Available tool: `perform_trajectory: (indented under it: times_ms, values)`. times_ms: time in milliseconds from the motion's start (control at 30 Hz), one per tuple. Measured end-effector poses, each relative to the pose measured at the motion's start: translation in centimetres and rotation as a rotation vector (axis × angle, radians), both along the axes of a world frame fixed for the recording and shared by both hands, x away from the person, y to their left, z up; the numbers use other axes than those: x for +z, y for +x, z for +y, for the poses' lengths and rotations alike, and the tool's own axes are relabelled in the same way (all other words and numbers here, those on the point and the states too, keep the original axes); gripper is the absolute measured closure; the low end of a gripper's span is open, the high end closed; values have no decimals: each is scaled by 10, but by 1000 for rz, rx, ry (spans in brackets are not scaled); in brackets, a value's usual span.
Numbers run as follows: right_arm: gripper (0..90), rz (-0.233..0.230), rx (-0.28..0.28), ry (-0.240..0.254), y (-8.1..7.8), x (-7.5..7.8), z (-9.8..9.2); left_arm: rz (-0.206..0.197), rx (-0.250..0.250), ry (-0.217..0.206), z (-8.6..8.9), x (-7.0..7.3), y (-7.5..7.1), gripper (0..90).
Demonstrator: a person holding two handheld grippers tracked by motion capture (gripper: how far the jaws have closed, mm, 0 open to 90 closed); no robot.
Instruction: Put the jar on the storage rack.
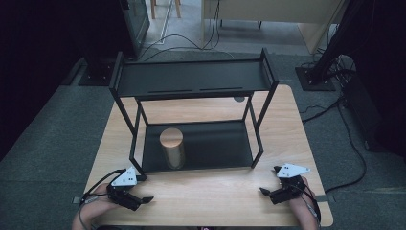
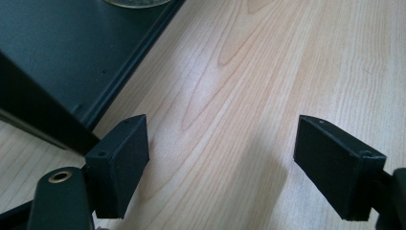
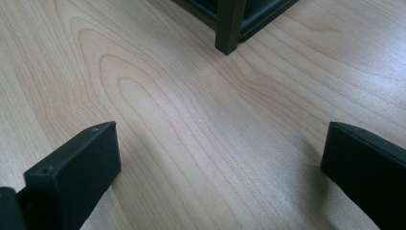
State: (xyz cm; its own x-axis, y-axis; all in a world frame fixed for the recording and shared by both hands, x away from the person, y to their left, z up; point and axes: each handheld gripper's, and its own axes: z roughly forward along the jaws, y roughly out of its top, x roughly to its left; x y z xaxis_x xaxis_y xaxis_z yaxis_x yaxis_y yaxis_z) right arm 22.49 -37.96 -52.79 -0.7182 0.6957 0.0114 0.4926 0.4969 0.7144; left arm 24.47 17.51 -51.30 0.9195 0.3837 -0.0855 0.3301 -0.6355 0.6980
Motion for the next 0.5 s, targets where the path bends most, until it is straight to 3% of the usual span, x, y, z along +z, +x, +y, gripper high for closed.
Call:
perform_trajectory:
  times_ms: [500]
  values:
    - [0,0,0,0,0,0,0,2,32,-13,10,-1,1,201]
